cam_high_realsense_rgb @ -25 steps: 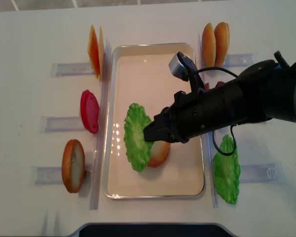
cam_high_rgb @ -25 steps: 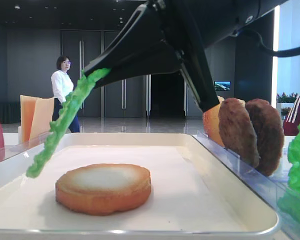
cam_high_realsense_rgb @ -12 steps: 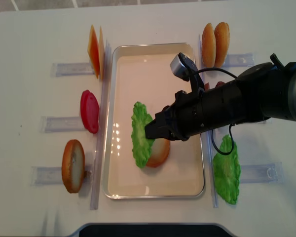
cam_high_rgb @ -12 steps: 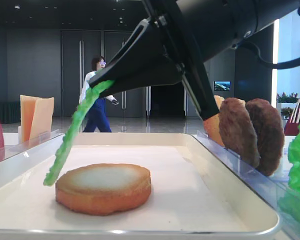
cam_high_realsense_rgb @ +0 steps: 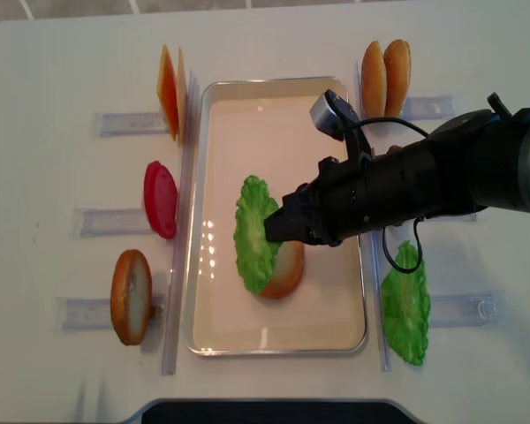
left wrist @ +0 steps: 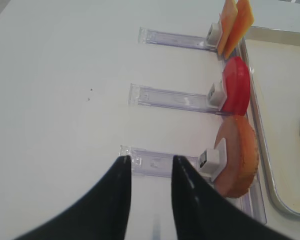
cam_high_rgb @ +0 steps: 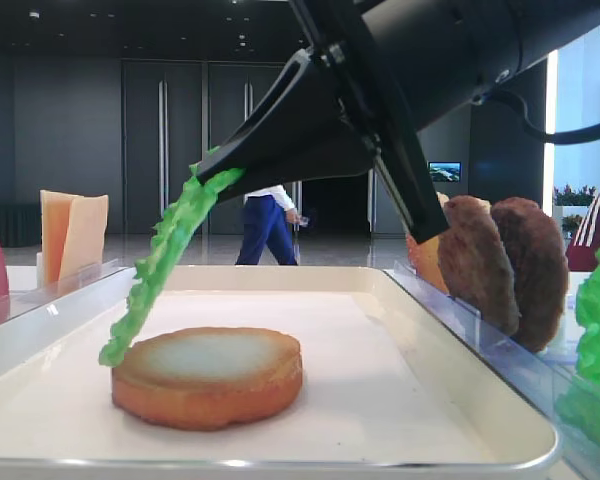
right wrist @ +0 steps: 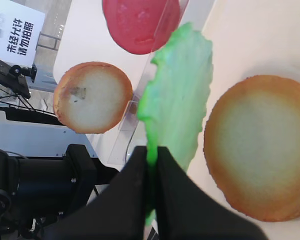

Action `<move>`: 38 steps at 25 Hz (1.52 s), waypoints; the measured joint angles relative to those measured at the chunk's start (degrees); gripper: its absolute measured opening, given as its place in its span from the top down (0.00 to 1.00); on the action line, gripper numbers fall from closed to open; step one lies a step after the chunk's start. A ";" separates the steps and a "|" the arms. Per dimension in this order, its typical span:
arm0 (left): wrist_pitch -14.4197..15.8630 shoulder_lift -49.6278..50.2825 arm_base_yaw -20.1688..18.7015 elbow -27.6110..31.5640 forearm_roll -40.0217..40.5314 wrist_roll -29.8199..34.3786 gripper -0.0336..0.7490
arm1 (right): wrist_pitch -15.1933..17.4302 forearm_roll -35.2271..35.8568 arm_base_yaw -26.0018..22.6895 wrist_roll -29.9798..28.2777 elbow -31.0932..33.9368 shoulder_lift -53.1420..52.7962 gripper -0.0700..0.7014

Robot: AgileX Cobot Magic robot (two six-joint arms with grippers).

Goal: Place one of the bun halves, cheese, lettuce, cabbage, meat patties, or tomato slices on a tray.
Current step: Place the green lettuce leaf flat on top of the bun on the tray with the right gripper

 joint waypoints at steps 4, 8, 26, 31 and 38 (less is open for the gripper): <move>0.00 0.00 0.00 0.00 0.00 0.00 0.68 | 0.05 0.00 -0.31 0.00 0.00 0.00 0.87; 0.00 0.00 0.00 0.00 0.00 0.00 0.68 | 0.35 0.00 -0.30 0.35 0.00 0.00 0.87; 0.00 0.00 0.00 0.00 0.00 0.00 0.68 | 3.43 -0.04 -0.78 1.42 0.00 2.76 0.87; 0.00 0.00 0.00 0.00 0.00 0.00 0.68 | 3.04 -1.98 -1.25 1.55 0.00 2.76 0.87; 0.00 0.00 0.00 0.00 0.00 0.00 0.68 | 1.34 -5.80 -1.36 3.08 0.00 2.76 0.86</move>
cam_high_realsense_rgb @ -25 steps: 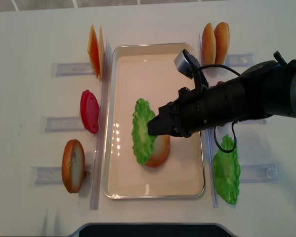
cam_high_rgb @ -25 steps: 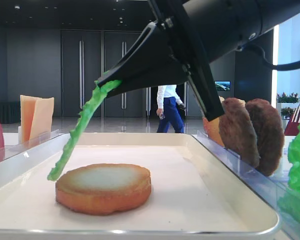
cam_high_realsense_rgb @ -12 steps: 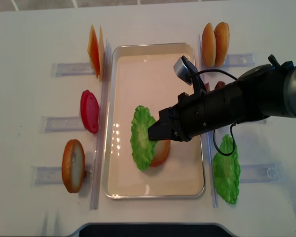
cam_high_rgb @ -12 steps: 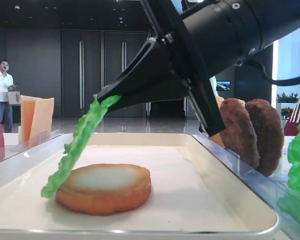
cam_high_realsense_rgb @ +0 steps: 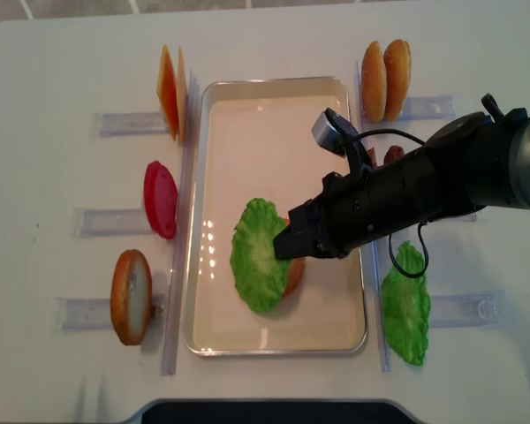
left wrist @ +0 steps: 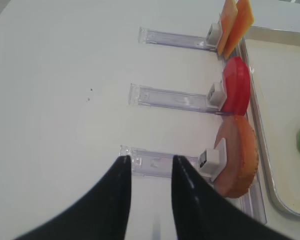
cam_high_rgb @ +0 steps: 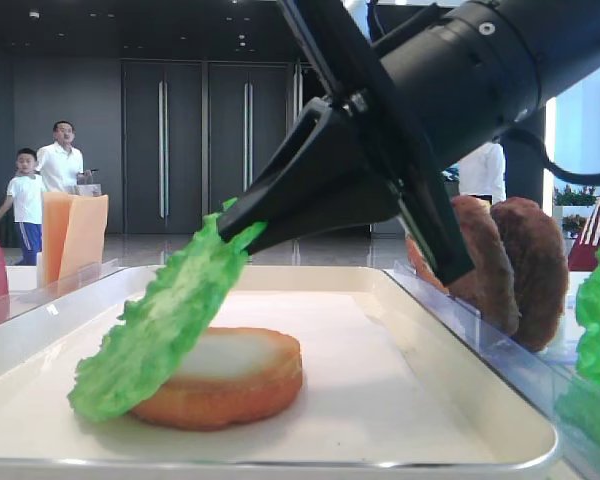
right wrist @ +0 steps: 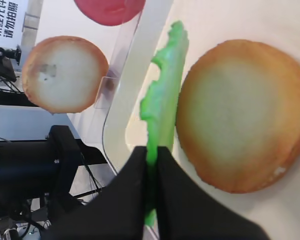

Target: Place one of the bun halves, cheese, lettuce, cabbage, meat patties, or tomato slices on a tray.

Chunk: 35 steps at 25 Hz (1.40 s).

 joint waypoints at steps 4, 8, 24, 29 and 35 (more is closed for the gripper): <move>0.00 0.00 0.00 0.00 0.00 0.00 0.68 | -2.28 -1.15 0.00 0.21 0.00 -0.68 0.67; 0.00 0.00 0.00 0.00 0.00 0.00 0.68 | -6.09 -3.15 0.00 0.39 0.00 -3.51 0.35; 0.00 0.00 0.00 0.00 0.00 0.00 0.68 | -15.72 -33.72 -2.62 16.87 0.00 -20.33 0.19; 0.00 0.00 0.00 0.00 0.00 0.00 0.68 | -12.46 -49.42 -9.93 29.70 0.00 -26.43 0.19; 0.00 0.00 0.00 0.00 0.00 0.00 0.68 | -2.78 -64.23 -21.74 41.25 0.00 -30.35 0.19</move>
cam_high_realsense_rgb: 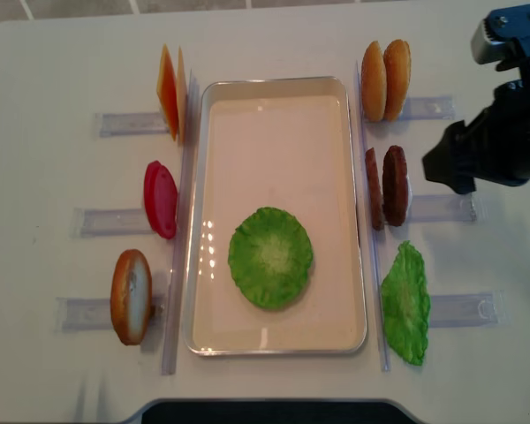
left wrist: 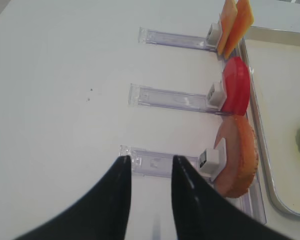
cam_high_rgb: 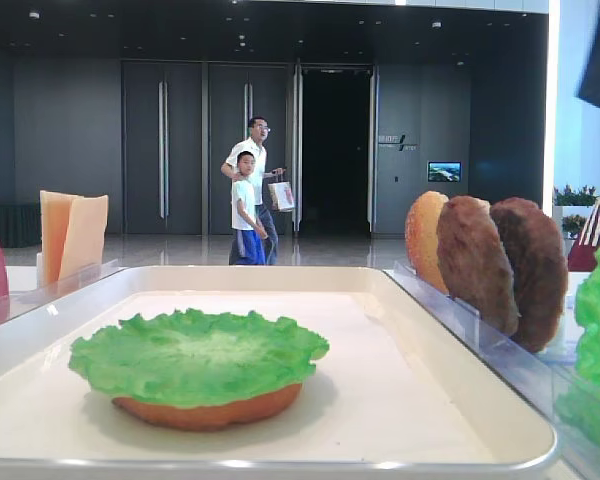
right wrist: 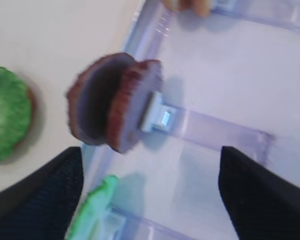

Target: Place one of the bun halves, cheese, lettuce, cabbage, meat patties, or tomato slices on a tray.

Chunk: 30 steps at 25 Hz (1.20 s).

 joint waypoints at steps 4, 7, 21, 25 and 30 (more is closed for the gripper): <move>0.00 0.00 0.00 0.00 0.00 0.00 0.68 | 6.39 -11.76 -6.50 8.25 0.00 -0.59 0.19; 0.00 0.00 0.00 0.00 0.00 0.00 0.68 | 9.98 -20.25 -10.06 14.81 0.00 -0.59 0.19; 0.00 0.00 0.00 0.00 0.00 0.00 0.68 | 23.40 -26.49 -11.86 20.39 2.92 -6.64 0.19; 0.00 0.00 0.00 0.00 0.00 0.00 0.68 | 23.67 -25.04 -11.86 20.45 7.26 -16.53 0.19; 0.00 0.00 0.00 0.00 0.00 0.00 0.68 | 23.86 -24.31 -11.86 20.45 11.23 -30.80 0.19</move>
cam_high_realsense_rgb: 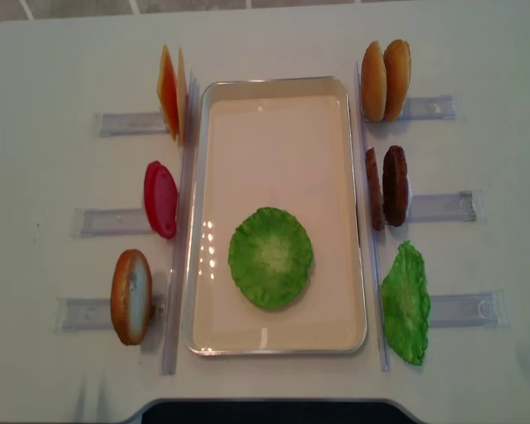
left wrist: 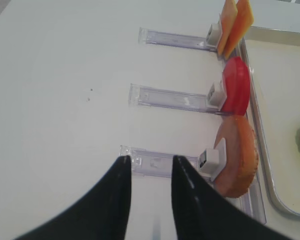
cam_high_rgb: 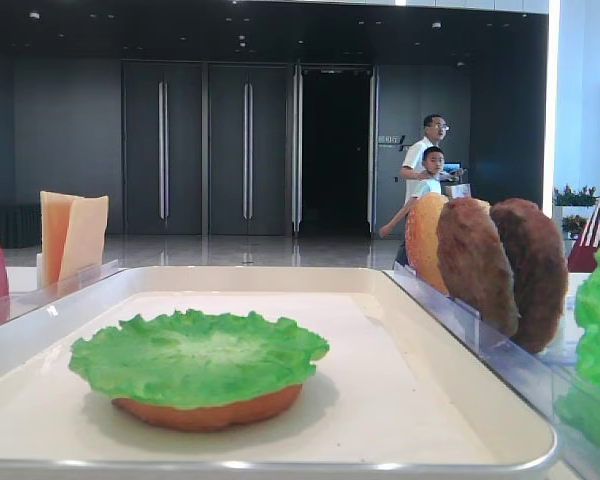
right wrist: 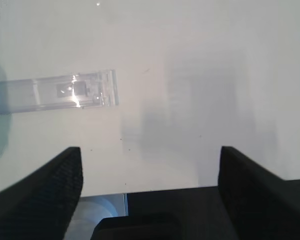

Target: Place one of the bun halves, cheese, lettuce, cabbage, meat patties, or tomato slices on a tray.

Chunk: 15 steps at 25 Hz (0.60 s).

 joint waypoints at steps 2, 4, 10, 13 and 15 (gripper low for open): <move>0.00 0.00 0.00 0.00 0.00 0.00 0.68 | 0.00 0.00 0.00 0.20 1.29 -4.42 0.19; 0.00 0.00 0.00 0.00 0.00 0.00 0.68 | -0.14 0.00 0.00 1.02 2.55 -8.21 0.19; 0.00 0.00 0.00 0.00 0.00 0.00 0.68 | -2.32 0.84 0.00 2.05 7.02 -18.84 0.19; 0.00 0.00 0.00 0.00 0.00 0.00 0.68 | -3.19 1.54 0.00 2.11 7.53 -23.11 0.19; 0.00 0.00 0.00 0.00 0.00 0.00 0.68 | -3.40 1.54 0.00 2.11 7.60 -25.66 0.19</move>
